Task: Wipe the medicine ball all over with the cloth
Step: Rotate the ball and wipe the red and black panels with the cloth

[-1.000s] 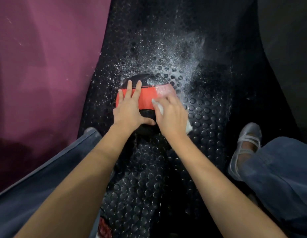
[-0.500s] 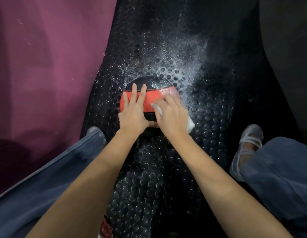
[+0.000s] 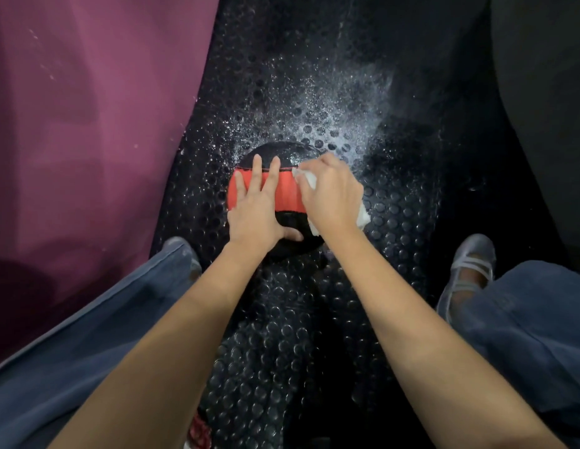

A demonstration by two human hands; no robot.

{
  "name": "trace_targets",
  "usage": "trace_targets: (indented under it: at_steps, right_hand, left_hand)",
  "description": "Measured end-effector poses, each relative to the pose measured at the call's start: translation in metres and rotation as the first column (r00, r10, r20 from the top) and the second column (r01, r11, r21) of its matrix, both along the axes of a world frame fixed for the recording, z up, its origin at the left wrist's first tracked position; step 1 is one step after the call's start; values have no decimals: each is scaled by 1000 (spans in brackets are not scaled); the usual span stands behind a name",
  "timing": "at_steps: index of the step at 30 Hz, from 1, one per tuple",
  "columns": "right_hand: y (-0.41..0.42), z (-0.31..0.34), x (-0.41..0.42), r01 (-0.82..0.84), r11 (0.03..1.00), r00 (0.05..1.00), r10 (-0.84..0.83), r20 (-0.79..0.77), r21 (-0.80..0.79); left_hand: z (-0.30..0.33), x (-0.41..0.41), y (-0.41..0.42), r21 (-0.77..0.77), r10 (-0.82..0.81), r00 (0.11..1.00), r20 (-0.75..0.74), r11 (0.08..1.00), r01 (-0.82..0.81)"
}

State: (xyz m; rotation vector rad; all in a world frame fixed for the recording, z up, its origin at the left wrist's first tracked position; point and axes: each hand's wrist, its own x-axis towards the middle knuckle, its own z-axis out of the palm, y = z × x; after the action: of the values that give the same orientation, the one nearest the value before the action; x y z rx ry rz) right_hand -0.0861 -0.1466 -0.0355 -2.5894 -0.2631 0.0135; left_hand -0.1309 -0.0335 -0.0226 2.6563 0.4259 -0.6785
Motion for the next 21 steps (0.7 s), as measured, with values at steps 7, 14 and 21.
trace_targets:
  at_steps: [7,14,21]
  right_hand:
    - [-16,-5,-24,27,1000,999,-26,30,-2]
    - [-7,8,9,-87,993,994,82,-71,-76]
    - [-5,13,16,-67,987,994,54,-96,-146]
  left_hand:
    - [-1,-3,-2,24,-18,1000,11,1000,18]
    - [0,-4,-3,1,7,1000,-9,1000,-7]
    - [1,-2,-6,-2,-6,1000,-9,1000,6]
